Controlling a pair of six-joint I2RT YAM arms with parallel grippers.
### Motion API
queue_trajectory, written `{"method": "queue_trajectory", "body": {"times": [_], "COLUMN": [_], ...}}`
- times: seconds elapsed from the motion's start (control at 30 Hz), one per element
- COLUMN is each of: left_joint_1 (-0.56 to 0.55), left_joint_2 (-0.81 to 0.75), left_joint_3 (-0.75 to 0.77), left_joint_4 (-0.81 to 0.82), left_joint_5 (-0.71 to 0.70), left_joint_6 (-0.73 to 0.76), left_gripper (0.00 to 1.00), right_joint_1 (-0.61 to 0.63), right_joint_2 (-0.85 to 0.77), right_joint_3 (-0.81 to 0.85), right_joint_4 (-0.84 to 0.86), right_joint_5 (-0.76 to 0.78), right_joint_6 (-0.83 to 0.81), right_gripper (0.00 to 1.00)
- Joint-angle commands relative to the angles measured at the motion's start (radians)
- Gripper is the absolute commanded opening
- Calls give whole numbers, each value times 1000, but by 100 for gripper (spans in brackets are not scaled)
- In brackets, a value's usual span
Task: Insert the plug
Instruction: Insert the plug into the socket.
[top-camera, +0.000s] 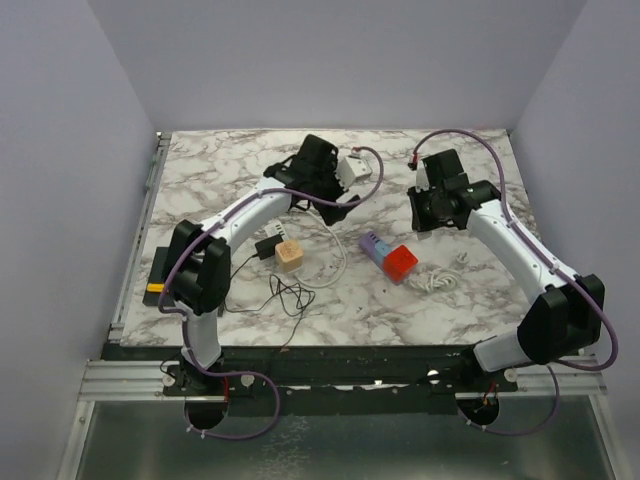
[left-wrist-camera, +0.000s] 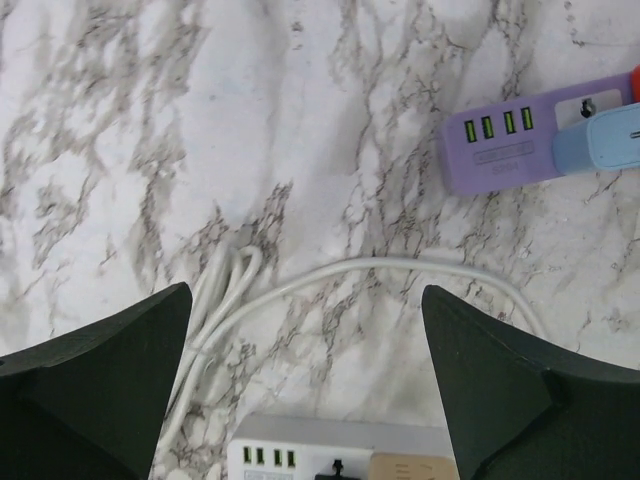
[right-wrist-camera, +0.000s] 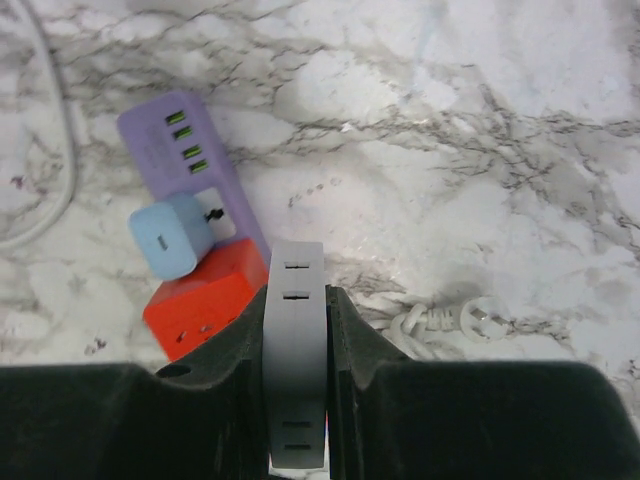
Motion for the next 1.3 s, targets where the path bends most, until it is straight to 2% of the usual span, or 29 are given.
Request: {"method": "queue_trajectory", "body": {"times": [0.0,0.13,0.33,0.77,1.27], "left_joint_1": [98,160,210,224,224], "left_joint_2": [-83,-126,-172,-188,-210], "left_joint_3": [10,-1,-78,-133,-181], "left_joint_4": [-46,-48,-44,-49,-55], "left_joint_5": [75,35,1,-102,-96], "left_joint_6": [-145,-170,-185,-168,-158], "left_gripper": [99,99,99,99,98], "right_joint_1": [-1,17,37,95,104], "right_joint_2": [-72,-164,-92,-4,17], "right_joint_3": [18,-35,34,47,29], "right_joint_4": [-98,-63,-196,-235,-232], "right_joint_5": [-256,-320,-308,-236,-175], "right_joint_6": [-169,-259,-230,-243,-244], "right_gripper": [4,1,1,1,1]}}
